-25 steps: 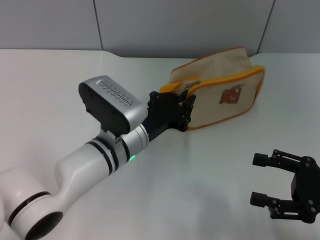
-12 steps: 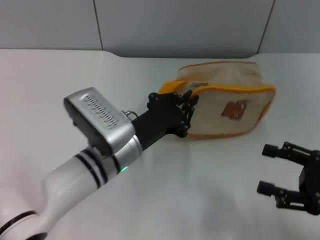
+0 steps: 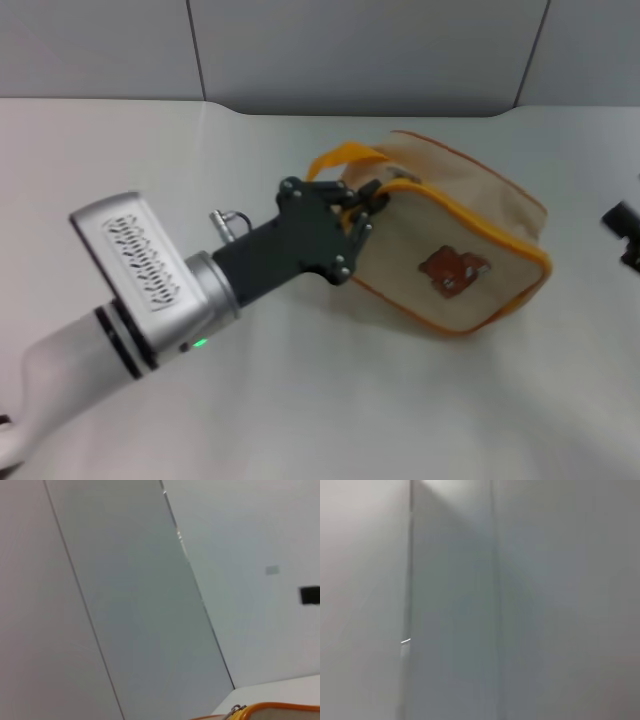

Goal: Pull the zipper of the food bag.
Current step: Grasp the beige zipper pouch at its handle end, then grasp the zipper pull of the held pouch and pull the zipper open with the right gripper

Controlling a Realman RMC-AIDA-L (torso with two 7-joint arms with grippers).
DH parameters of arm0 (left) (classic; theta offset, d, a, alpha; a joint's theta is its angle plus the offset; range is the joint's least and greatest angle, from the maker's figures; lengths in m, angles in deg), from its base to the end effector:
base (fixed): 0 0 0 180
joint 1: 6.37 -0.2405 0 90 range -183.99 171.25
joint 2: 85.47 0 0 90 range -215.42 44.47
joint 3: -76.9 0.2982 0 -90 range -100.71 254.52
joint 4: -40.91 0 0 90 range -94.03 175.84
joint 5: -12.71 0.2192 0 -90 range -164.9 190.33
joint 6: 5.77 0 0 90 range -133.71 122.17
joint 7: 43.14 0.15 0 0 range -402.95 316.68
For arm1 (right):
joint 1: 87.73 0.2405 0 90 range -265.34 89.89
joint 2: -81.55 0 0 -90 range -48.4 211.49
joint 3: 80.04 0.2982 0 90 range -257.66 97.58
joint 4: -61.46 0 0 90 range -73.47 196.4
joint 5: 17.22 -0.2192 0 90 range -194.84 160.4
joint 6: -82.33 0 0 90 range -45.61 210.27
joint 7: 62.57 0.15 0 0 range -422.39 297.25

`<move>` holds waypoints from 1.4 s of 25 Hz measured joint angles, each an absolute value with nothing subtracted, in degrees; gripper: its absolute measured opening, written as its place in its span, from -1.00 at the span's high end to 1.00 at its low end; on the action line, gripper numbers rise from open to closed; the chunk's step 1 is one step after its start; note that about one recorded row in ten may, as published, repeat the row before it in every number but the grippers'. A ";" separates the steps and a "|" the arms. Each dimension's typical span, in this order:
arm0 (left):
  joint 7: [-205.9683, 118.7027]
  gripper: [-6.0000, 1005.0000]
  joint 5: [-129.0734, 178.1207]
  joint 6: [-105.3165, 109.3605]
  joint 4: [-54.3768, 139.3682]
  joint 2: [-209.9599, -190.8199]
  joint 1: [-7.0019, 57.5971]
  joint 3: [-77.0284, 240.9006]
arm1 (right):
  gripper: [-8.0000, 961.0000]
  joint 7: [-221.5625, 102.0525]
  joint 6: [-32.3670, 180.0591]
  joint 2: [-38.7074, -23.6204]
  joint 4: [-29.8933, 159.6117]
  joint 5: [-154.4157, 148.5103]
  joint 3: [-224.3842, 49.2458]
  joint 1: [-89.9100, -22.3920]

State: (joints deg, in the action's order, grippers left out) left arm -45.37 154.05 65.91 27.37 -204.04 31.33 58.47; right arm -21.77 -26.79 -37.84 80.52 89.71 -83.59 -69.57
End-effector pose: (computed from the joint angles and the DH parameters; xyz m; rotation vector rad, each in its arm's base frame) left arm -0.2339 0.3556 -0.1308 -2.2981 0.1659 -0.8549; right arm 0.3524 0.2591 0.0157 -1.9998 0.2658 1.1863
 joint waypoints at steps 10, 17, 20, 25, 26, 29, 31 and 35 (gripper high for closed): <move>-44.66 0.88 155.32 78.37 38.08 -204.04 32.50 58.23 | -0.73 -58.95 -19.11 -38.10 63.99 84.71 -82.12 -66.44; -41.45 0.87 155.43 79.45 38.42 -204.12 32.64 58.60 | -0.73 -85.17 -9.37 -38.18 52.10 86.12 -84.00 -60.60; -41.44 0.87 155.44 79.34 38.44 -204.13 32.65 58.57 | -0.73 -89.15 -6.20 -38.29 50.68 86.64 -84.64 -59.24; -41.41 0.88 155.44 79.12 38.46 -204.20 32.66 58.60 | -0.73 -92.86 -2.87 -38.34 49.52 87.28 -84.67 -57.81; -41.41 0.88 155.44 79.08 38.41 -204.21 32.65 58.60 | -0.73 -92.91 -2.71 -38.33 49.47 87.68 -84.69 -57.67; -41.40 0.88 155.44 78.99 38.19 -204.21 32.66 58.50 | -0.73 -92.96 -2.06 -38.33 49.26 88.31 -84.70 -57.13; -41.39 0.88 155.43 78.79 38.13 -204.24 32.75 58.50 | -0.73 -92.97 -1.85 -38.33 49.07 88.32 -84.70 -56.96; -41.38 0.88 155.41 78.43 37.99 -204.31 33.06 58.56 | -0.73 -92.89 -1.81 -38.33 48.45 88.34 -84.35 -56.65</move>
